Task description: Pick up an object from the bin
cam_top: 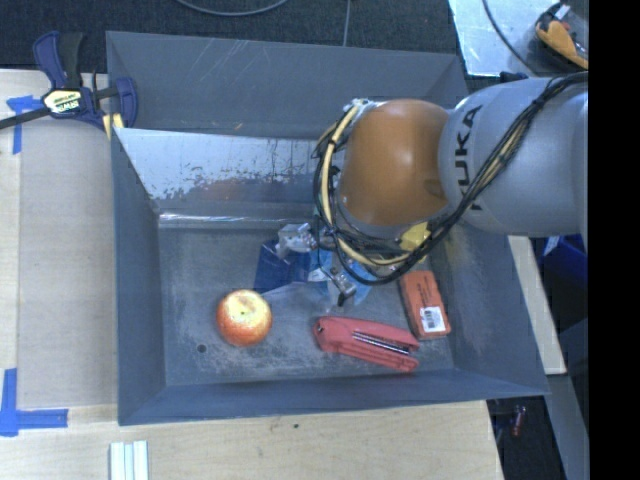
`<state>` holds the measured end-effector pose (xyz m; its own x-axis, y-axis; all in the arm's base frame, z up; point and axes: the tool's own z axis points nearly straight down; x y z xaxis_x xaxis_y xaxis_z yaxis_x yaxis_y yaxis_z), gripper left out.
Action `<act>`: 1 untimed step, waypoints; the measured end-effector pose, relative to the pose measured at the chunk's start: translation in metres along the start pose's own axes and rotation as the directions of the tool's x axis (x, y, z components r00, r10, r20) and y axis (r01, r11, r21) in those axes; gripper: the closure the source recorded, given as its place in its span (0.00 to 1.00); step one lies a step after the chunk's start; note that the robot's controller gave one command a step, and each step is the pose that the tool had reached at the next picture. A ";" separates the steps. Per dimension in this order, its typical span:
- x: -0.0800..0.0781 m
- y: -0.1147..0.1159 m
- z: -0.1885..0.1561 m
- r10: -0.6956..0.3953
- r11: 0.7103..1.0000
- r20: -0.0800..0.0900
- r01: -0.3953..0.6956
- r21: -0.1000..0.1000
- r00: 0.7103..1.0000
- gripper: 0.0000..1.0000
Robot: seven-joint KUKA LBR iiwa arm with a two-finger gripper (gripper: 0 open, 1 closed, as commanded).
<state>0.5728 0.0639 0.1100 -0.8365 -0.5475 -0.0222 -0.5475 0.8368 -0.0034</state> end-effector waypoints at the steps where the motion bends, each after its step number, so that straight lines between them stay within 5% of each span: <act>1: -0.040 0.048 -0.049 -0.040 0.999 0.002 0.040 -0.007 0.999 0.00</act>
Offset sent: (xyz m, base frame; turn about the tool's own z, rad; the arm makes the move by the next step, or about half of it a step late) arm 0.0179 0.0186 -0.0313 -0.1215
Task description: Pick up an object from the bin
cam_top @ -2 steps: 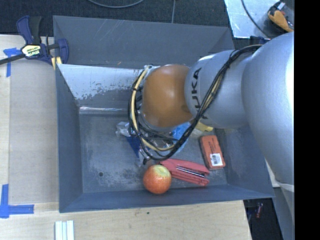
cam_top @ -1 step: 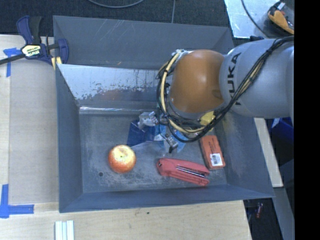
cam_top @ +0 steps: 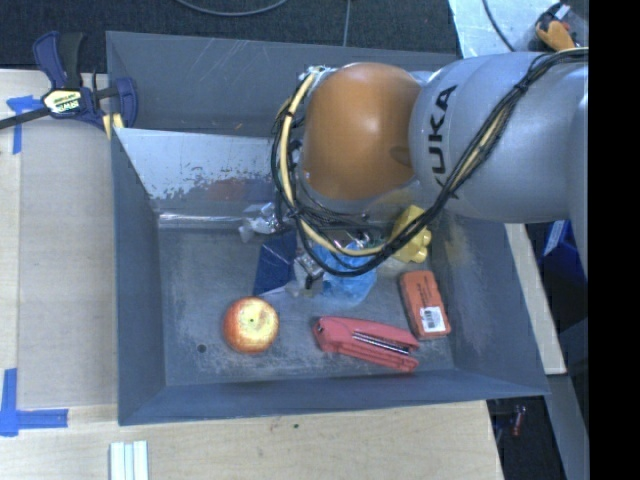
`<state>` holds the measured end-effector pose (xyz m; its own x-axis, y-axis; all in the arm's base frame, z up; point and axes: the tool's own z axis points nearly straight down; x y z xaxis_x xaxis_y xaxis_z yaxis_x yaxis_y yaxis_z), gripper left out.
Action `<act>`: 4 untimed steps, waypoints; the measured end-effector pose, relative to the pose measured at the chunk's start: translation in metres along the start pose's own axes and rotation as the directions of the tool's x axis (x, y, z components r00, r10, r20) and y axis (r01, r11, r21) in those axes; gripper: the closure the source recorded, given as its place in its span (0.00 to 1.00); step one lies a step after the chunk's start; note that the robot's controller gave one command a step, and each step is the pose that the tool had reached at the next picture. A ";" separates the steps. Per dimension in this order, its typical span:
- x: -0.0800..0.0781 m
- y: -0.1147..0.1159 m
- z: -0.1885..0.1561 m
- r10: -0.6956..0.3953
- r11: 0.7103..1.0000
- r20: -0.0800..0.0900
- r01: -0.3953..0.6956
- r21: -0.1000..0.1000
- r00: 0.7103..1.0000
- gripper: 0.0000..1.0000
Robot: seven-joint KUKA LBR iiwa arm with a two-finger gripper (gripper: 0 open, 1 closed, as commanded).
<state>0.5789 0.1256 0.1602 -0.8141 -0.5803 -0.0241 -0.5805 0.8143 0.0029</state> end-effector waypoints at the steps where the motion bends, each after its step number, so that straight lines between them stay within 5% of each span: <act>1: 0.004 -0.017 0.029 -0.036 0.999 0.005 0.036 0.005 0.999 0.00; 2: -0.012 -0.057 0.041 0.019 1.000 0.012 -0.020 0.007 1.000 0.00; 3: -0.015 -0.046 0.018 -0.103 0.995 0.005 0.103 0.006 0.995 1.00; 4: -0.014 -0.046 0.018 -0.101 0.995 0.005 0.101 0.006 0.995 1.00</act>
Offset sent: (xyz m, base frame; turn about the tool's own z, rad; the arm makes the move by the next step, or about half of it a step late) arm 0.0417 -0.0385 -0.0419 0.0167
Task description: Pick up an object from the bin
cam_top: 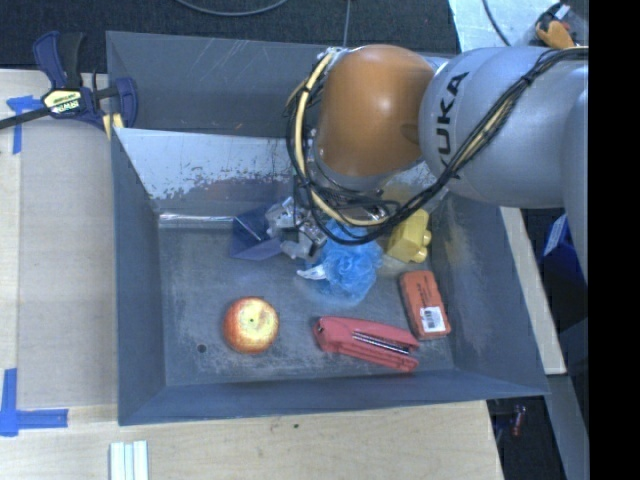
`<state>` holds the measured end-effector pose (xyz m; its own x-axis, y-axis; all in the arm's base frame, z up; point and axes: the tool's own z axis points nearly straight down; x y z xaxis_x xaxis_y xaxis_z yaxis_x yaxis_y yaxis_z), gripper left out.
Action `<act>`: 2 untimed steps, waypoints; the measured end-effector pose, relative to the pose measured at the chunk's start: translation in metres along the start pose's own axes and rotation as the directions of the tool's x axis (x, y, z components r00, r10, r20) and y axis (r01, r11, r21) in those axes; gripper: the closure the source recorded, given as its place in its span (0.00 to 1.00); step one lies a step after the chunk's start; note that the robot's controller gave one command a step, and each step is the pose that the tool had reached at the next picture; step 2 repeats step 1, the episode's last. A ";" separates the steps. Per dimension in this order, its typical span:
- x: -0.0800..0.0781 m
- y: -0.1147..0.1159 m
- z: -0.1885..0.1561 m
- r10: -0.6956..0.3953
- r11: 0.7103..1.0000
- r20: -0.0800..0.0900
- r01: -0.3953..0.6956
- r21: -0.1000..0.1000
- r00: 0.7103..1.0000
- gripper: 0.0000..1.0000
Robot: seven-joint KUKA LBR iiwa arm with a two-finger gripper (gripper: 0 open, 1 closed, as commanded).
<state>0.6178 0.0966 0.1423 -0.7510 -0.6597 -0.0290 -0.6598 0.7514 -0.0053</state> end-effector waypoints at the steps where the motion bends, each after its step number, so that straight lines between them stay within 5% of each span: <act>1: 0.029 -0.039 -0.101 0.059 0.998 0.011 -0.059 0.009 0.998 1.00; 2: 0.029 -0.039 -0.101 0.059 0.998 0.011 -0.059 0.009 0.998 1.00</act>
Offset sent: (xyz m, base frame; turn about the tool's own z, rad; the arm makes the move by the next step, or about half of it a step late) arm -0.0245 -0.0478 0.1102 0.0702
